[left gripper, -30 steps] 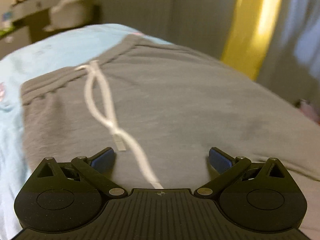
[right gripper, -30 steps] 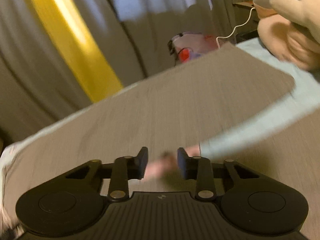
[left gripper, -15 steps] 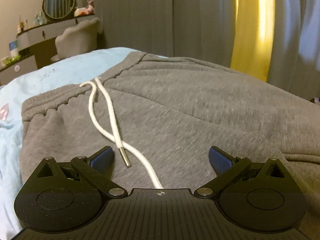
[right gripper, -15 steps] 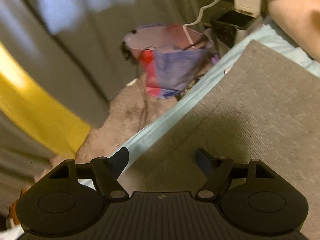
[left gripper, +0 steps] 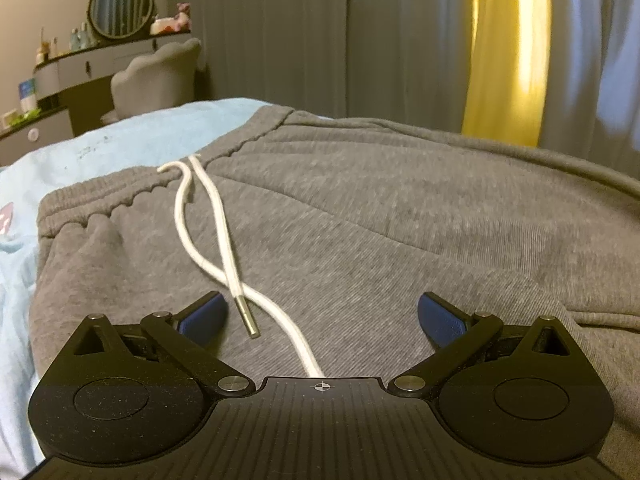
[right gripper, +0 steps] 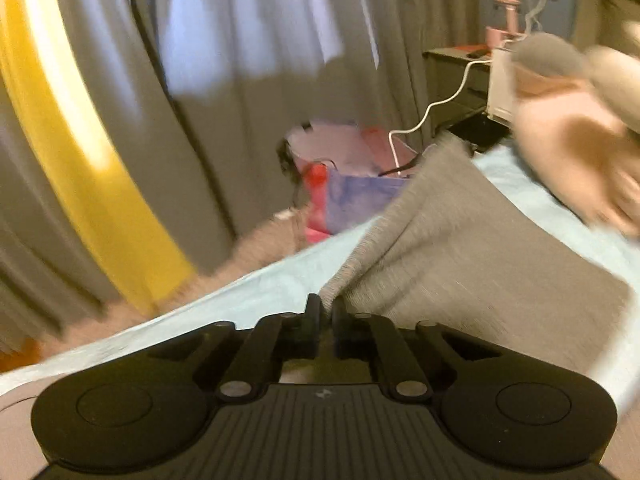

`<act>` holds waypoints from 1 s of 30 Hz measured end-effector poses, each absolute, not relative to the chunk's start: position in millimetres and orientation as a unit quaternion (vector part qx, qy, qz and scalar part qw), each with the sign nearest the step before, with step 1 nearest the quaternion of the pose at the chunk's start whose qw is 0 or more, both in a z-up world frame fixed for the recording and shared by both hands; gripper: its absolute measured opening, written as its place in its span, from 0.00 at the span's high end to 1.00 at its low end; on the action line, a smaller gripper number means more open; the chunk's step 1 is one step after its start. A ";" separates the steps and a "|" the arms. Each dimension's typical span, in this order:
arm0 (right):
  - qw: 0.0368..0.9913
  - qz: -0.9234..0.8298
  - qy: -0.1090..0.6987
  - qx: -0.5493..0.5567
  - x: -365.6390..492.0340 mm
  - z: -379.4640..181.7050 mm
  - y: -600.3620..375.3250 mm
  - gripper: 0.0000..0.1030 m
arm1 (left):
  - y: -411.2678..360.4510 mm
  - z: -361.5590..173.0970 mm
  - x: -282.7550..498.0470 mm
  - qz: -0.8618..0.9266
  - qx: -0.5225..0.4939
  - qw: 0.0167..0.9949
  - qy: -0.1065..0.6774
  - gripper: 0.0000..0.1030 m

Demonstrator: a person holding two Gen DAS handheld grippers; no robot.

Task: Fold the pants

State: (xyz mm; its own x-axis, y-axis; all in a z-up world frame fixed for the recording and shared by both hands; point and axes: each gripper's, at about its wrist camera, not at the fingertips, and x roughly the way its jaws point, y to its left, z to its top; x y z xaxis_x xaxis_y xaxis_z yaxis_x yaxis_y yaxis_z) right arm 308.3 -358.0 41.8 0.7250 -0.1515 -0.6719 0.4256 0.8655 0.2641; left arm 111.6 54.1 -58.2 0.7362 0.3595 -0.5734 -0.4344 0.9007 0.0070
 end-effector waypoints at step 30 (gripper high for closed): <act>0.832 -0.180 0.173 0.496 138.0 -60.1 -454.1 0.89 | 57.9 -29.6 112.9 0.229 -0.069 0.917 0.320 0.00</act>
State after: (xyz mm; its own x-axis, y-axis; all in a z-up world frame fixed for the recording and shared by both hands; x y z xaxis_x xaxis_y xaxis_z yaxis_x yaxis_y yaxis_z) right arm 138.0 -454.1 -60.1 0.8755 -0.1280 -0.4660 0.4708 0.4428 0.7630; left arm 112.9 57.9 -29.6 0.6903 0.3758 -0.6183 -0.4641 0.8856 0.0201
